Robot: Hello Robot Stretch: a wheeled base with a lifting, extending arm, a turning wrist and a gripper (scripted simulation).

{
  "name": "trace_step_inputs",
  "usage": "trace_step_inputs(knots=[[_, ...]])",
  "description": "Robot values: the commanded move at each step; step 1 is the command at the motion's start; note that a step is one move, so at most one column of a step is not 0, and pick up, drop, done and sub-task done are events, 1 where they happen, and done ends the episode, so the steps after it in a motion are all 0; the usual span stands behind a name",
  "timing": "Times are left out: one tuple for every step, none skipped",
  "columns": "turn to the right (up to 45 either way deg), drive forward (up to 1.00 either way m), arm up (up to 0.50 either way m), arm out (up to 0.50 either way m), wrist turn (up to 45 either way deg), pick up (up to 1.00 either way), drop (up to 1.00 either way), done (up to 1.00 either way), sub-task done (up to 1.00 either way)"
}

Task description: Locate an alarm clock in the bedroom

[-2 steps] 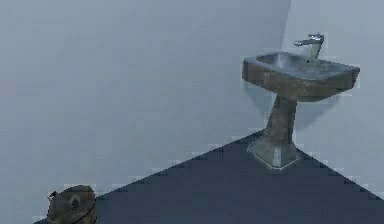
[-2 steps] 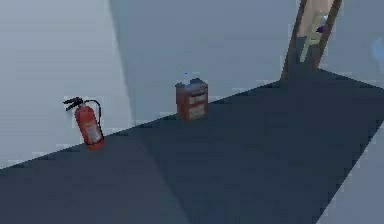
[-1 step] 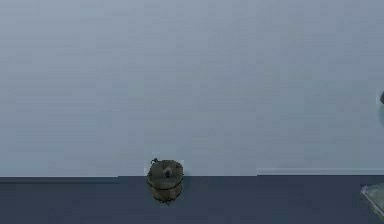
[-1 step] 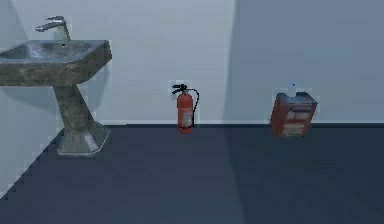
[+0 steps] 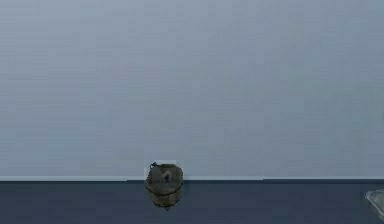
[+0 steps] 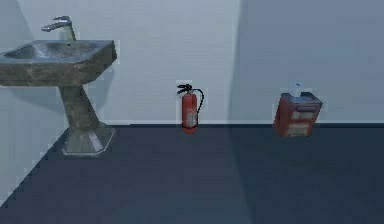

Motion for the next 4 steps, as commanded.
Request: trace_step_inputs(knots=[[45.0, 0.00, 0.00, 0.00, 0.0, 0.00, 0.00, 0.00, 0.00], [39.0, 0.00, 0.00, 0.00, 0.0, 0.00, 0.00, 0.00, 0.00], [0.0, 0.25, 0.00, 0.00, 0.0, 0.00, 0.00, 0.00, 0.00], [45.0, 0.00, 0.00, 0.00, 0.0, 0.00, 0.00, 0.00, 0.00]])
